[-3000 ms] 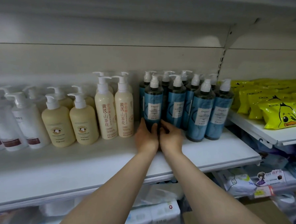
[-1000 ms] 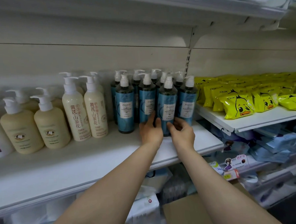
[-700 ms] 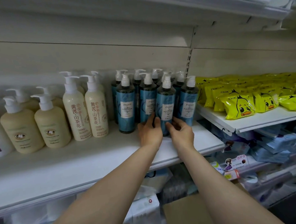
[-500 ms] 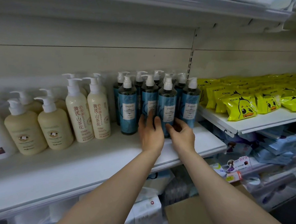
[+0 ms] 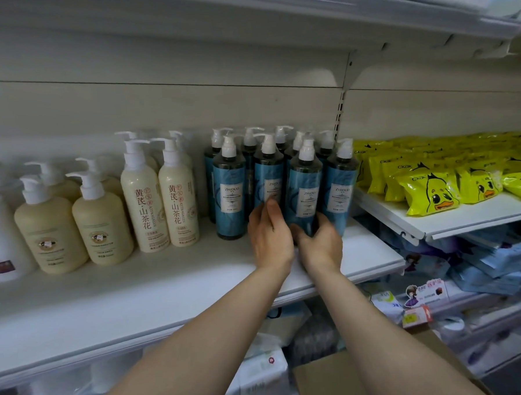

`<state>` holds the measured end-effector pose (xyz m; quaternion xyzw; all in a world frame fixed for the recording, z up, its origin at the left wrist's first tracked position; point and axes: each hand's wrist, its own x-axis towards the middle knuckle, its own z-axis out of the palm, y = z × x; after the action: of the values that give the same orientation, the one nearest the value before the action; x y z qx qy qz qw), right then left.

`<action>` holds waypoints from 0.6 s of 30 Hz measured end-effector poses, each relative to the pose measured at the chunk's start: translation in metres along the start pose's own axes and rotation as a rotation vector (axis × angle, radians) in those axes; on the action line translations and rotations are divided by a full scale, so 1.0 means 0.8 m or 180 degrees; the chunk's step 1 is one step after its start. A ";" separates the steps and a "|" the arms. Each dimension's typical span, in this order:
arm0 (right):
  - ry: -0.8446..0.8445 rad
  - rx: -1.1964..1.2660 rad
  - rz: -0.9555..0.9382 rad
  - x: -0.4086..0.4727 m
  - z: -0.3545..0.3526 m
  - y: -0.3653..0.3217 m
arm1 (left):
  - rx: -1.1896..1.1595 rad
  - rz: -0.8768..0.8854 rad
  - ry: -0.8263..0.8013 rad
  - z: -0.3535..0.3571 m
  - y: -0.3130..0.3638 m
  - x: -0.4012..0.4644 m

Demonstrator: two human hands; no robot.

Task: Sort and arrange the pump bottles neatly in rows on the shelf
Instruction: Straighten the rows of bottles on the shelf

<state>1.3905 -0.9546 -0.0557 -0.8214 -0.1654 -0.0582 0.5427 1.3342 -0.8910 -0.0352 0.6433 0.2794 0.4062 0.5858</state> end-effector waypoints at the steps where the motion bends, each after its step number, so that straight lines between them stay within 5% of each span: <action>1: 0.0061 -0.0011 0.0006 0.000 0.001 0.000 | -0.0004 -0.0050 -0.0022 0.001 0.001 -0.002; 10: 0.0418 0.0061 0.0239 0.002 -0.003 0.001 | 0.0578 -0.0634 -0.0400 0.000 -0.001 0.006; 15: 0.1218 0.0837 0.0239 0.004 -0.007 0.003 | 0.0653 -0.0502 -0.0338 -0.003 -0.005 0.005; 18: 0.1002 0.1066 0.0376 0.018 -0.016 0.008 | 0.0578 -0.0464 -0.0284 -0.003 -0.007 0.004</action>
<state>1.4073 -0.9655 -0.0520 -0.7090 -0.0378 -0.1255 0.6929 1.3342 -0.8862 -0.0398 0.6891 0.3347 0.3066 0.5649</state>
